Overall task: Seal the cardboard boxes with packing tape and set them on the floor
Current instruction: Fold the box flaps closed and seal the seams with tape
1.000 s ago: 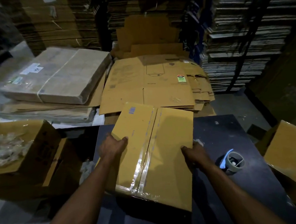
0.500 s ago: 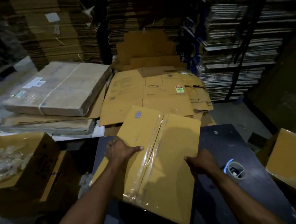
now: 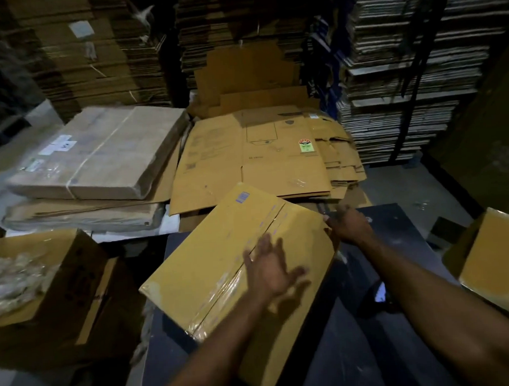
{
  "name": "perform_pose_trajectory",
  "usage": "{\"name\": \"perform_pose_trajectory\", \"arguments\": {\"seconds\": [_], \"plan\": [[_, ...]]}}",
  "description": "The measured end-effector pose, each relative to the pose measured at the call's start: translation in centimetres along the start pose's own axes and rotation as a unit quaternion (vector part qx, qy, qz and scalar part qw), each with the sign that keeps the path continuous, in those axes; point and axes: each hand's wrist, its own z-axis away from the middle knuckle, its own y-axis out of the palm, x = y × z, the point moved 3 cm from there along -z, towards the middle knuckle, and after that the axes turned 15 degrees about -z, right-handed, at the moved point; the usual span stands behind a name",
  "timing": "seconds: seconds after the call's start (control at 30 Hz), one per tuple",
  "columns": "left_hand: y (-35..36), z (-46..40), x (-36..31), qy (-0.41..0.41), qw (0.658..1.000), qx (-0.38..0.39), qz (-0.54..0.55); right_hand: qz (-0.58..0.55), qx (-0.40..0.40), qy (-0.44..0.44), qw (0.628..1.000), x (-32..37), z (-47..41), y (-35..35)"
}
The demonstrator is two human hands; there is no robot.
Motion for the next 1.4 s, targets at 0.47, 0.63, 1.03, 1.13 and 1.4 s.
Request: {"name": "perform_pose_trajectory", "arguments": {"seconds": [0.47,0.63,1.03,1.13,1.4], "plan": [[2.9,0.3,3.8,0.12,0.973,0.093,-0.172,0.022,0.146,0.01,0.989,-4.7,0.0,1.8],[-0.7,-1.0,7.0,0.076,0.971,0.154,-0.169,0.111,0.197,-0.074,0.971,-4.2,5.6,6.4],[3.2,6.8,0.3,-0.092,0.995,0.038,-0.024,-0.01,0.051,-0.172,0.984,-0.7,2.1,0.6],[5.8,8.1,-2.1,-0.063,0.994,0.07,-0.054,0.031,0.109,-0.141,0.983,-3.6,-2.6,-0.6],[5.8,5.1,3.1,0.02,0.993,0.003,-0.113,0.016,0.064,-0.107,0.992,-10.1,1.0,-0.4]]}}
